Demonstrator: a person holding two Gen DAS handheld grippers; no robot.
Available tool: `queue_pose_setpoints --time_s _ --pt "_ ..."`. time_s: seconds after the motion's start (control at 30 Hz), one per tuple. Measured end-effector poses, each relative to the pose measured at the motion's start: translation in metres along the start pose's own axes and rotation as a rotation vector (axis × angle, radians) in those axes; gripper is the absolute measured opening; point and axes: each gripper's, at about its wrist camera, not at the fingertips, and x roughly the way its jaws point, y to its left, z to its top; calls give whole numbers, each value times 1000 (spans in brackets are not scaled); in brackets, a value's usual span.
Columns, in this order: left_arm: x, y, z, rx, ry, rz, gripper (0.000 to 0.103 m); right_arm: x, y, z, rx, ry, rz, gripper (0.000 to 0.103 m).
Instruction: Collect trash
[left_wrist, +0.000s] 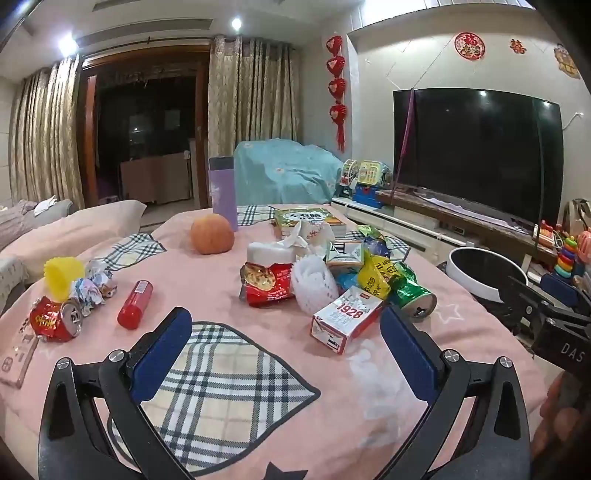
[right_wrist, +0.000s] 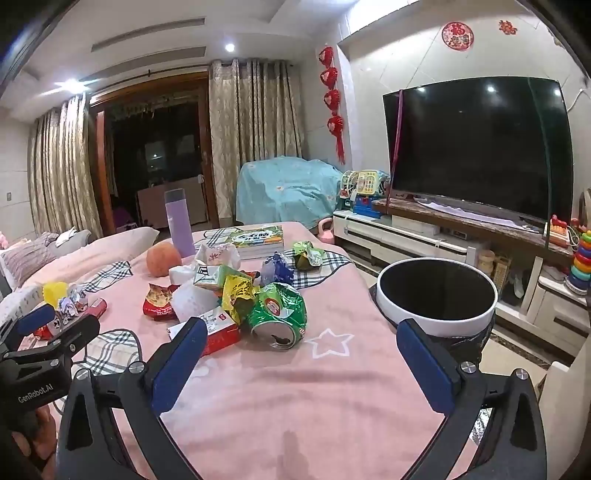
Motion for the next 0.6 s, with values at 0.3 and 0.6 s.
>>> queue_pose_setpoints --time_s 0.3,0.6 --pt "1 1 -1 -12 6 -6 103 -1 -2 -1 8 2 3 103" --pt "1 3 -2 -16 10 -3 103 0 -3 -1 11 4 1 103"
